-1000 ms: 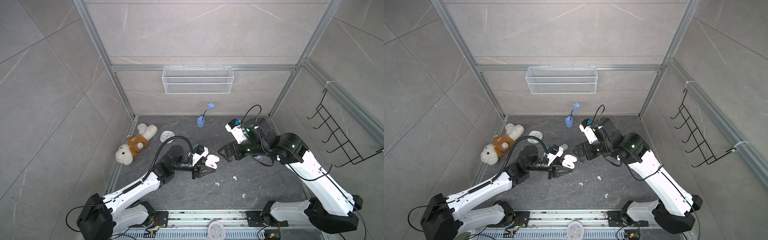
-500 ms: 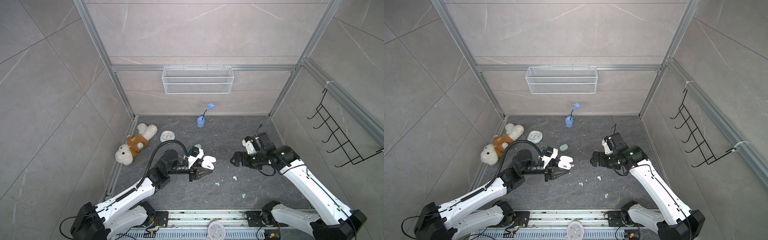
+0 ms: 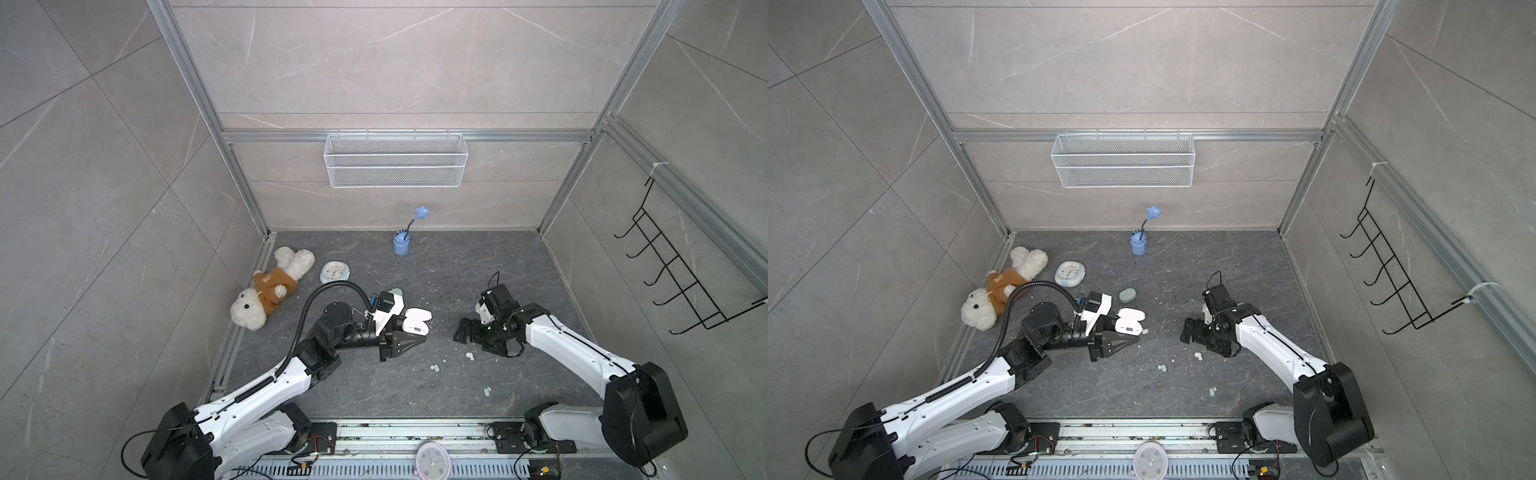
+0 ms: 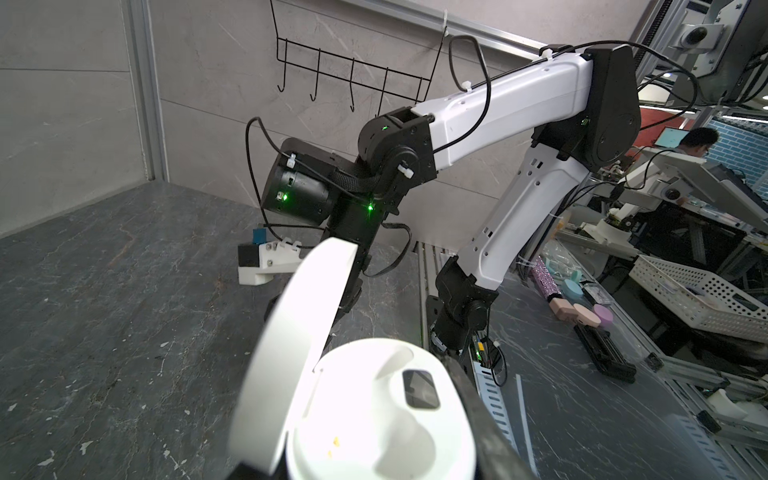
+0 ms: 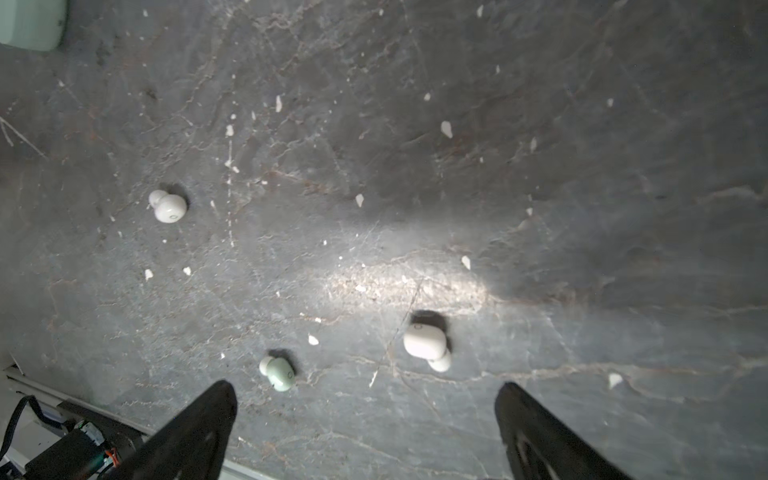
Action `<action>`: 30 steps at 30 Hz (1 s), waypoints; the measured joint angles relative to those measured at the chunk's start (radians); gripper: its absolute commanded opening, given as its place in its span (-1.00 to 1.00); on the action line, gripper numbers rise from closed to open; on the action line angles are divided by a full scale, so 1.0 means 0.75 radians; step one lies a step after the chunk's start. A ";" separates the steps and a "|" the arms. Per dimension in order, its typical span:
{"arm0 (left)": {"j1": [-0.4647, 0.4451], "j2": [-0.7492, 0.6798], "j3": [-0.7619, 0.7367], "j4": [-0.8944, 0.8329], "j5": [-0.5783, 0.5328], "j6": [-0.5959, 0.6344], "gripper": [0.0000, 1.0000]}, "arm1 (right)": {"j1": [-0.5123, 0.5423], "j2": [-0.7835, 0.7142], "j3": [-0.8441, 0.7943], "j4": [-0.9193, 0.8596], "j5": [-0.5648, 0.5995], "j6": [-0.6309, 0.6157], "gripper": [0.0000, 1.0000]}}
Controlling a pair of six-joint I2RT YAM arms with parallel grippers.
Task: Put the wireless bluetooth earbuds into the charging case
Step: 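Move the right gripper over a loose white earbud on the table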
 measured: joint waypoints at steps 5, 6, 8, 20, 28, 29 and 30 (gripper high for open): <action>0.000 0.066 0.002 0.067 0.011 -0.028 -0.60 | -0.011 0.054 -0.066 0.114 -0.030 0.019 1.00; 0.000 0.073 0.002 0.081 0.013 -0.036 -0.60 | -0.011 0.058 -0.078 0.132 -0.036 0.020 1.00; 0.000 0.075 0.002 0.098 0.014 -0.044 -0.60 | -0.012 0.073 -0.092 0.166 -0.049 0.025 1.00; 0.000 0.076 0.002 0.133 0.033 -0.048 -0.60 | -0.014 0.105 -0.124 0.259 -0.108 0.034 0.99; 0.000 0.091 0.002 0.148 0.035 -0.048 -0.59 | -0.014 0.096 -0.132 0.260 -0.122 0.034 0.99; 0.000 0.094 0.002 0.149 0.036 -0.048 -0.59 | -0.014 0.093 -0.135 0.260 -0.125 0.034 0.99; 0.000 0.097 0.002 0.150 0.035 -0.048 -0.59 | -0.014 0.089 -0.140 0.259 -0.129 0.034 0.99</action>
